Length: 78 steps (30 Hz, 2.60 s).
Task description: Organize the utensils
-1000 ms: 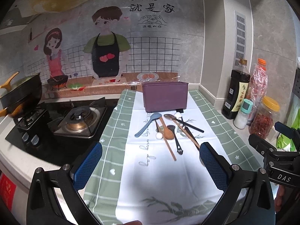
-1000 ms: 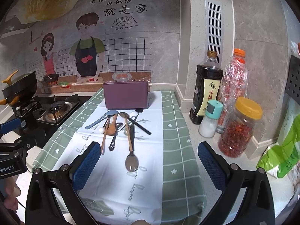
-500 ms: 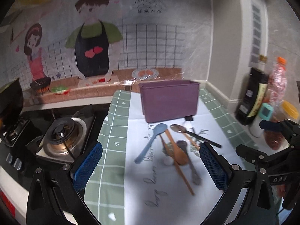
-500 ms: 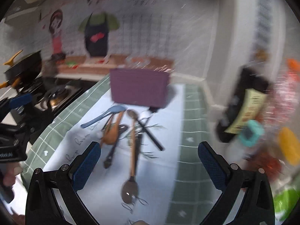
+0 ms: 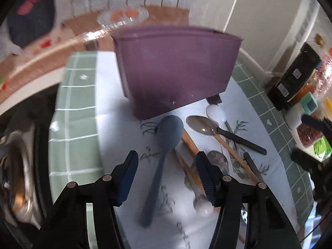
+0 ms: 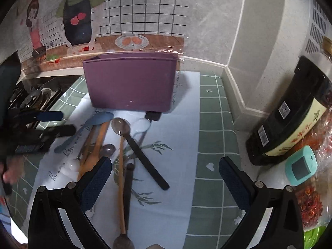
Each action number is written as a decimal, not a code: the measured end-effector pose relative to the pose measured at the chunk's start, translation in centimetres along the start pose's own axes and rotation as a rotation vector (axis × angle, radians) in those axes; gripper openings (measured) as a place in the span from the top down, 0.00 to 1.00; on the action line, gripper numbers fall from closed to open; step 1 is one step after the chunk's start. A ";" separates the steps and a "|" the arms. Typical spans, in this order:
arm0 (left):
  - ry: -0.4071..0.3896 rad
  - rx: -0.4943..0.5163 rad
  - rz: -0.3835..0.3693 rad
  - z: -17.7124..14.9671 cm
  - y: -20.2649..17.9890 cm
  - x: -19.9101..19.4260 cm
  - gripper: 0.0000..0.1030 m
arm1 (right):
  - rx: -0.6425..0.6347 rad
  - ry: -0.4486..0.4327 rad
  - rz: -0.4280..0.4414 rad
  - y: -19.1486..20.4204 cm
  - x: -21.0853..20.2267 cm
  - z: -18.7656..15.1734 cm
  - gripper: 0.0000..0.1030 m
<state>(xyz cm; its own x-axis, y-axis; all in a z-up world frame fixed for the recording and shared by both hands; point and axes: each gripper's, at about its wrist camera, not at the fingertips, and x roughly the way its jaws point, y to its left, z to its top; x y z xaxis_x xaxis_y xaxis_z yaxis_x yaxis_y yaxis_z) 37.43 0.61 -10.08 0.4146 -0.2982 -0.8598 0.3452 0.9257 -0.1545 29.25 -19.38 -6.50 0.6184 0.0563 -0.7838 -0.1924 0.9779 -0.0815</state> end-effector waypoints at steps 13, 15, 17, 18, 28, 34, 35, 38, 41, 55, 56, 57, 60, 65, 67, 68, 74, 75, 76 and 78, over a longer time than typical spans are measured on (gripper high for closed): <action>-0.030 -0.121 0.180 -1.8 -2.4 2.1 0.71 | 0.059 0.060 0.169 -2.2 5.5 1.8 0.24; -0.039 -0.178 0.195 -3.2 -2.2 1.0 0.71 | 0.075 0.060 0.156 -1.7 6.9 2.9 0.25; -0.040 -0.240 0.194 -4.7 -2.0 -0.1 0.71 | 0.095 0.061 0.152 -1.3 8.1 4.0 0.28; -0.039 -0.254 0.190 -5.5 -2.0 -0.4 0.71 | 0.101 0.064 0.151 -1.1 8.6 4.6 0.28; -0.051 -0.288 0.141 -8.6 -2.2 -2.9 0.69 | 0.041 0.089 0.056 2.4 14.2 7.8 0.42; -0.082 -0.294 0.122 -7.5 -1.6 -4.3 0.49 | -0.006 0.099 0.071 2.9 13.3 7.0 0.71; -0.079 -0.293 0.122 -7.4 -1.6 -4.2 0.49 | -0.003 0.103 0.077 2.7 13.0 6.6 0.72; -0.058 -0.288 0.104 -6.9 -1.2 -3.1 0.48 | -0.008 0.114 0.084 2.2 11.8 5.1 0.72; -0.036 -0.272 0.106 -6.7 -1.3 -2.2 0.48 | -0.011 0.121 0.092 1.7 10.6 3.5 0.72; -0.057 -0.209 0.144 -7.4 -1.4 -4.0 0.47 | 0.016 0.132 0.123 0.7 8.8 1.8 0.56; -0.058 -0.206 0.146 -7.5 -1.3 -4.1 0.47 | 0.013 0.145 0.102 0.8 9.1 1.7 0.55; -0.057 -0.207 0.147 -7.5 -1.2 -4.1 0.47 | 0.012 0.163 0.079 1.2 9.5 1.7 0.53; -0.027 -0.205 0.135 -7.6 -0.8 -3.9 0.47 | -0.006 0.153 0.070 1.8 9.4 1.8 0.69; 0.025 -0.126 0.155 -7.1 -1.2 -2.4 0.47 | -0.024 0.126 0.097 1.5 7.6 2.1 0.72; 0.043 -0.123 0.164 -6.7 -1.1 -1.7 0.47 | -0.020 0.103 0.116 1.1 6.5 2.2 0.72; 0.059 -0.124 0.172 -6.4 -1.0 -1.0 0.47 | -0.019 0.090 0.124 1.0 5.9 2.3 0.72; 0.079 -0.106 0.207 -5.5 -1.3 0.8 0.66 | -0.035 0.046 0.127 0.6 3.6 2.2 0.72; 0.078 -0.103 0.208 -5.4 -1.5 0.8 0.66 | -0.035 0.044 0.124 0.6 3.4 2.1 0.72; 0.072 -0.105 0.212 -5.4 -1.6 0.8 0.66 | -0.034 0.043 0.122 0.5 3.3 2.1 0.72; 0.044 -0.100 0.231 -5.4 -2.2 0.1 0.66 | -0.032 0.033 0.123 0.4 2.8 1.7 0.72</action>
<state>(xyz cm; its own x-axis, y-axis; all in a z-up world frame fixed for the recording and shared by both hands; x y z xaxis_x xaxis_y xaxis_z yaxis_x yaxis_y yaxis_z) 32.14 -0.22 -12.45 0.4350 -0.0672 -0.8979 0.1593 0.9872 0.0033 32.18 -18.49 -7.71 0.5635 0.1688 -0.8087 -0.2897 0.9571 -0.0021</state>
